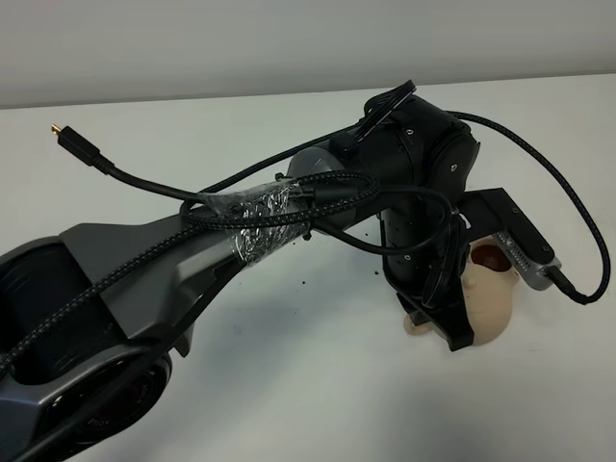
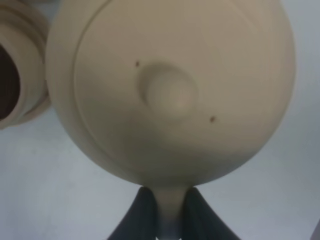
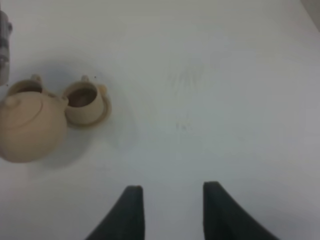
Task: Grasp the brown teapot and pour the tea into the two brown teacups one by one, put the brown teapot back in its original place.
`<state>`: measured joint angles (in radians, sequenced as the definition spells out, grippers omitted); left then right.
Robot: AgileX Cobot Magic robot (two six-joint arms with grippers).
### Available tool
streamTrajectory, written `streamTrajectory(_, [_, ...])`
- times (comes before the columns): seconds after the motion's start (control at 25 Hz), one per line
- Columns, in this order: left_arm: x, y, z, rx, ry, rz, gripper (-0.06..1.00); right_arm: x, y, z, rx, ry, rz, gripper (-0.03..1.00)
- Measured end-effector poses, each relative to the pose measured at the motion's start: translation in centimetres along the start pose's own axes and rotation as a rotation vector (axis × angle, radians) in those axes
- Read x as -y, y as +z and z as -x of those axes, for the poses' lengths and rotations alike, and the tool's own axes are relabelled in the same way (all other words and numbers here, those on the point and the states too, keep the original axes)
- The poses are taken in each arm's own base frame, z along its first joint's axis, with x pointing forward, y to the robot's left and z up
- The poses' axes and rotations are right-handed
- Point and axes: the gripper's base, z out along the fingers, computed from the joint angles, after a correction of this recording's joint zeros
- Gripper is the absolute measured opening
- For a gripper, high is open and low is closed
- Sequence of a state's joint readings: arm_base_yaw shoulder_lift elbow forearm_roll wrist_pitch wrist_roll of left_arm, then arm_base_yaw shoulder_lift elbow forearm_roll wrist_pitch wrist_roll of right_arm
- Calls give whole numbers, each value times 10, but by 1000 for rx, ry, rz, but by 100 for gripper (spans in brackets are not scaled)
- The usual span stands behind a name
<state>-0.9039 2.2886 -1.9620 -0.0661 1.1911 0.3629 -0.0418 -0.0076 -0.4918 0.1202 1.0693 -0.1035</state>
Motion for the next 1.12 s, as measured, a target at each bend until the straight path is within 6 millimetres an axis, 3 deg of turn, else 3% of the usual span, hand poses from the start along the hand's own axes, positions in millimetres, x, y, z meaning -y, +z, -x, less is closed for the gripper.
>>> streamTrajectory(0.2, [-1,-12,-3,12,7,36,15,0,0,0,0,0,0,31])
streamTrajectory(0.32, [-1,-30,-8,29,8,78,15,0,0,0,0,0,0,31])
streamTrajectory(0.52, [1,-54,-31,16,-30,140,15,0,0,0,0,0,0,31])
streamTrajectory(0.8, [-14,-76,-91,-27,-226,162,15,0,0,0,0,0,0,31])
streamTrajectory(1.12, [-32,-67,-174,-118,-524,141,15,0,0,0,0,0,0,31])
